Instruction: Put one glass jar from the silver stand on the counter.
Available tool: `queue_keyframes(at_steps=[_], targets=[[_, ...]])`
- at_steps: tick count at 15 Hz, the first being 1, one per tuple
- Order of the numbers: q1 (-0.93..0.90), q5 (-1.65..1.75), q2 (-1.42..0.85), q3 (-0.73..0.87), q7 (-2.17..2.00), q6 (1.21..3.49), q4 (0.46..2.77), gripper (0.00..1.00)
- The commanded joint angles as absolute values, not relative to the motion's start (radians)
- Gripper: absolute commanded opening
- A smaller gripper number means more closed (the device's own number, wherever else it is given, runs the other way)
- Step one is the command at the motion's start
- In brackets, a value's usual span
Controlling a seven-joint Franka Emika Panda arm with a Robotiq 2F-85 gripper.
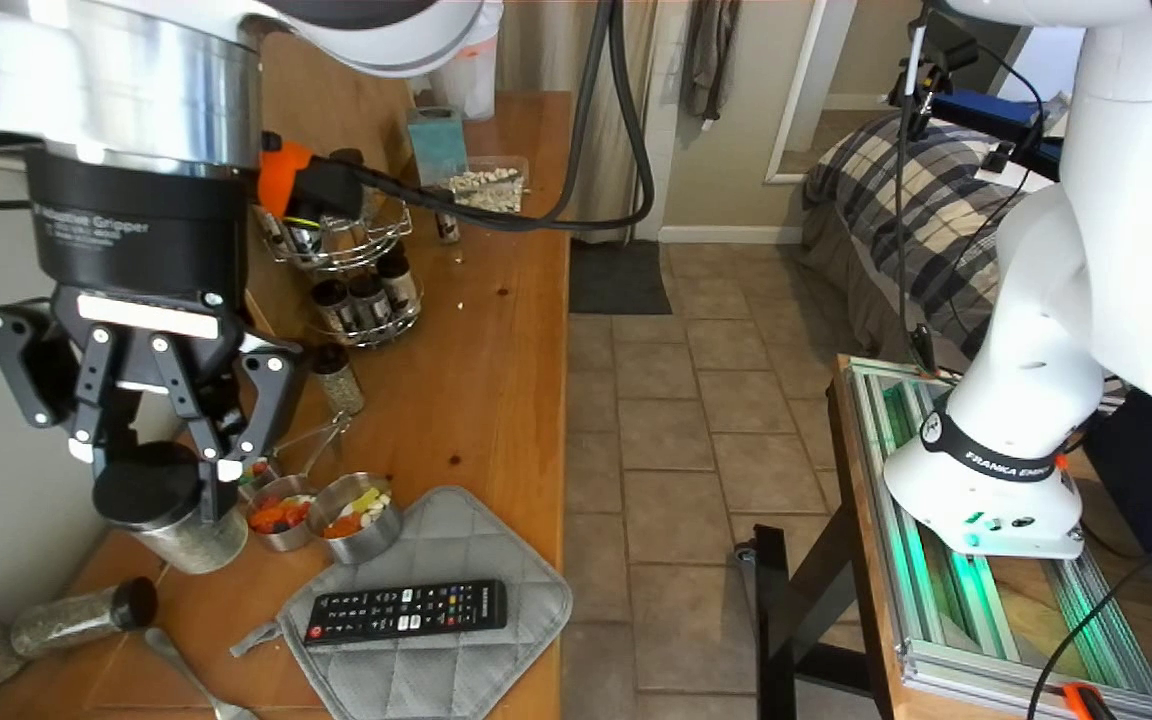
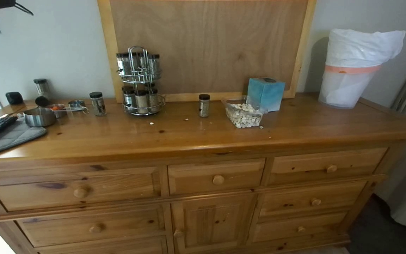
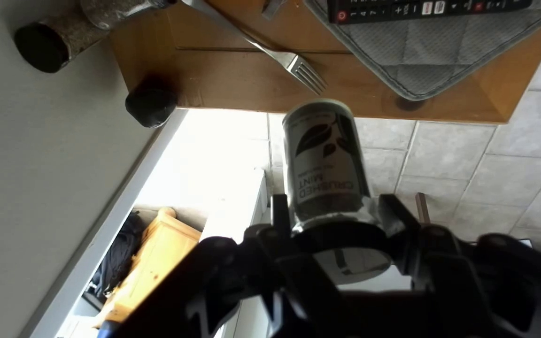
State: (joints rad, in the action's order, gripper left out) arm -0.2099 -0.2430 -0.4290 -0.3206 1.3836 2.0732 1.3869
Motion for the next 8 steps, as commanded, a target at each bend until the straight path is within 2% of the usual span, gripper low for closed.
queue_keyframes(at_steps=[1, 8], targets=[[-0.203, -0.265, -0.435, -0.324, 1.39, 2.109, 1.421, 0.26], [-0.174, -0.314, -0.469, -0.332, 1.39, 2.318, 1.547, 0.26]])
